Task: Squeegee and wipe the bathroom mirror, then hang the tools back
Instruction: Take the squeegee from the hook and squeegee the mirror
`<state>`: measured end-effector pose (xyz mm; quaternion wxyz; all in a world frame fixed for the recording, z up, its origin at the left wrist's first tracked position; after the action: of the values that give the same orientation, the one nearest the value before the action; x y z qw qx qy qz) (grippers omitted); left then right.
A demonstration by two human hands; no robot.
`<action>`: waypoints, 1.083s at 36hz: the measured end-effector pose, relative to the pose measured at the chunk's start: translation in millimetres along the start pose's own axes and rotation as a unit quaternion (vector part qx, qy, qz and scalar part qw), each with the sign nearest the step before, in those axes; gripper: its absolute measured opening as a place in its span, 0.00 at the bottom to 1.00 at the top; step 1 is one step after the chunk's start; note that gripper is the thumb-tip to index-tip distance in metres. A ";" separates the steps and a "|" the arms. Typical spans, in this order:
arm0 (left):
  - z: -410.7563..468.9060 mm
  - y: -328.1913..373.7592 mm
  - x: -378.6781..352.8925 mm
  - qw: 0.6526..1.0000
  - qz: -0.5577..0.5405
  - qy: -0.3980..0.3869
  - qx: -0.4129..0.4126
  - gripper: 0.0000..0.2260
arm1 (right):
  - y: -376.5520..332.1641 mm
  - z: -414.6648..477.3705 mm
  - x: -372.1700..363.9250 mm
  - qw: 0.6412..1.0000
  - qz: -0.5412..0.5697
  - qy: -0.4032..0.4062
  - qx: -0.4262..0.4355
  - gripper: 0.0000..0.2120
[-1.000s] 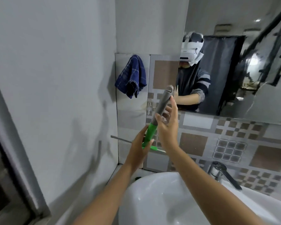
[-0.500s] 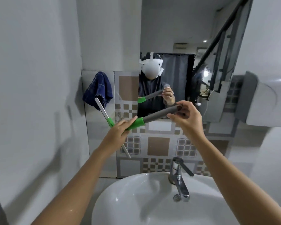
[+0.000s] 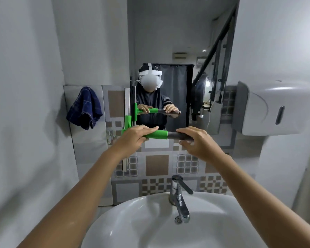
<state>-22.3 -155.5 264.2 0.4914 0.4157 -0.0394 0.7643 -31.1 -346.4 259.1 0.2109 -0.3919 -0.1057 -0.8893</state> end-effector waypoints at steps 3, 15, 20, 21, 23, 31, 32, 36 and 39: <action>16.6 11.1 -5.2 0.999 0.011 -0.012 -0.030 0.24 | -8.9 8.3 5.3 0.999 -0.023 0.022 0.019 0.21; 93.6 41.2 26.9 0.979 0.124 0.055 -0.152 0.26 | 10.8 68.0 49.2 0.980 -0.094 0.176 0.006 0.18; 140.7 42.4 56.7 0.965 0.152 0.163 -0.136 0.24 | 23.1 121.1 87.4 0.967 -0.129 0.217 0.017 0.19; 150.7 44.4 65.0 0.963 0.144 0.188 -0.132 0.23 | 25.1 134.0 95.9 0.964 -0.140 0.224 0.021 0.18; 171.4 49.3 82.6 0.955 0.129 0.237 -0.123 0.23 | 28.7 160.4 113.4 0.958 -0.158 0.237 0.024 0.17; 224.8 37.1 120.4 0.921 0.186 0.336 -0.073 0.26 | 39.3 256.7 164.7 0.947 -0.163 0.275 0.009 0.15; 225.6 30.2 118.4 0.920 0.195 0.334 -0.059 0.26 | 40.0 266.4 168.8 0.948 -0.163 0.274 0.010 0.15; 219.3 -0.3 99.5 0.927 0.209 0.311 -0.020 0.29 | 38.6 293.8 184.6 0.945 -0.173 0.276 0.012 0.14; 214.6 -26.5 81.5 0.942 0.205 0.267 -0.017 0.30 | 34.3 308.6 193.5 0.944 -0.177 0.277 0.024 0.16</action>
<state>112.6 -183.9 449.7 0.3236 0.1710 -0.0036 0.9306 69.1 -324.4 610.2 0.0802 -0.0996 -0.1324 -0.9829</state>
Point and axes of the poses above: each hand's wrist, its own z-axis towards the middle knuckle, its own x-axis out of the back of the hand, y = z × x, the point moved 7 cm from there along z, towards the middle knuckle, and after that the axes turned 15 degrees about -z, right-handed, at the moved point
